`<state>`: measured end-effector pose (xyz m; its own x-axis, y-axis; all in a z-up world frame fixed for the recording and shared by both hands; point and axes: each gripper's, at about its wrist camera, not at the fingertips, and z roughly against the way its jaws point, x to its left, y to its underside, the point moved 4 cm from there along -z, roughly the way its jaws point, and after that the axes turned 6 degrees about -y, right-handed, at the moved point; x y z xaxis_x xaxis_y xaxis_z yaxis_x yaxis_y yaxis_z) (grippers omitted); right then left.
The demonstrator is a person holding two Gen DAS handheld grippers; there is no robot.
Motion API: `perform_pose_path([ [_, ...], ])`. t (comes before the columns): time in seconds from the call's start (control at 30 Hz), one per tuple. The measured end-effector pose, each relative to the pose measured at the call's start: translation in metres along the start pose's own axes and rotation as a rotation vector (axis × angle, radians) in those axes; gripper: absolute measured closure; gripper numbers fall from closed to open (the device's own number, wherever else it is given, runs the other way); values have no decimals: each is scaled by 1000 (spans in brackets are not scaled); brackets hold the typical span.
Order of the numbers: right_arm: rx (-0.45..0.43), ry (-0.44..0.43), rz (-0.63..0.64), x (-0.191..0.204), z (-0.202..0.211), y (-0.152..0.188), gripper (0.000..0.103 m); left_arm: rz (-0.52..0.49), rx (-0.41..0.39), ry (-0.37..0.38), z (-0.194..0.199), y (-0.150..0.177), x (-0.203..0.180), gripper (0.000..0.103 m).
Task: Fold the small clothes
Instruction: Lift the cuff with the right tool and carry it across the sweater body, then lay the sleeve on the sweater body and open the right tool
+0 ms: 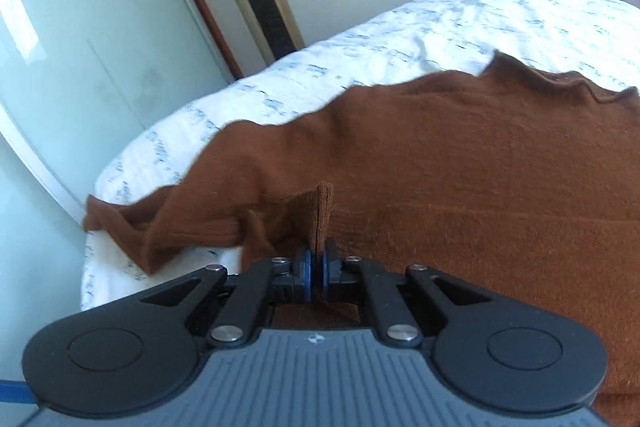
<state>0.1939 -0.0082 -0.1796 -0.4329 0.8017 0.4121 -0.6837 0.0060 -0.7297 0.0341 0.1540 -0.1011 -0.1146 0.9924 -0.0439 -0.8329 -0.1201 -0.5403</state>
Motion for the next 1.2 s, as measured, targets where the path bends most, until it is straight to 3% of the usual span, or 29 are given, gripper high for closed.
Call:
perform_pose_path([
  [0.1, -5, 13, -24, 1, -11, -5, 98, -10, -11, -4, 6, 0, -1, 0],
  [0.17, 94, -2, -6, 7, -28, 3, 97, -13, -16, -10, 9, 1, 0, 0],
  [0.23, 79, 30, 66, 15, -23, 7, 96, -16, -18, -15, 11, 1, 2, 0],
  [0.27, 72, 41, 62, 17, -14, 8, 90, -15, -21, -19, 12, 1, 3, 0],
  [0.3, 59, 26, 35, 16, -1, 8, 65, -12, -20, -24, 11, 0, 5, 0],
  [0.33, 36, -5, 14, 13, 13, 9, 47, -8, -14, -25, 10, -1, 7, 0],
  [0.37, 1, -49, -8, 7, 31, 11, 15, -6, -11, -24, 9, -1, 8, 0],
  [0.4, -22, -75, -27, 1, 46, 15, 9, -5, -11, -24, 9, -2, 9, 0],
  [0.53, 17, -154, -157, -43, 86, 41, 13, 3, -8, -36, 4, -6, 13, 0],
  [0.63, 88, -189, -175, -57, 87, 60, 40, 8, 4, -29, -2, -10, 12, 0],
  [0.7, 113, -201, -157, -54, 83, 68, 67, 10, 6, -26, -4, -14, 9, 0],
  [0.8, 152, -263, -113, -31, 75, 77, 91, 5, -11, -28, -1, -23, 7, 0],
  [0.87, 168, -274, -38, -4, 75, 86, 95, -2, -26, -39, 2, -31, 7, 0],
  [0.97, 198, -361, 89, 51, 84, 102, 95, -3, -51, -58, 3, -45, 11, 0],
  [1.07, 214, -296, 265, 100, 81, 126, 91, 1, -51, -67, -3, -60, 10, 0],
  [1.13, 289, -262, 397, 118, 73, 142, 62, 0, -51, -74, -7, -67, 7, 0],
  [1.17, 296, -277, 437, 124, 75, 146, 36, -7, -46, -72, -10, -70, 6, 0],
  [1.2, 275, -300, 439, 126, 83, 146, 33, -12, -42, -68, -14, -72, 3, 0],
])
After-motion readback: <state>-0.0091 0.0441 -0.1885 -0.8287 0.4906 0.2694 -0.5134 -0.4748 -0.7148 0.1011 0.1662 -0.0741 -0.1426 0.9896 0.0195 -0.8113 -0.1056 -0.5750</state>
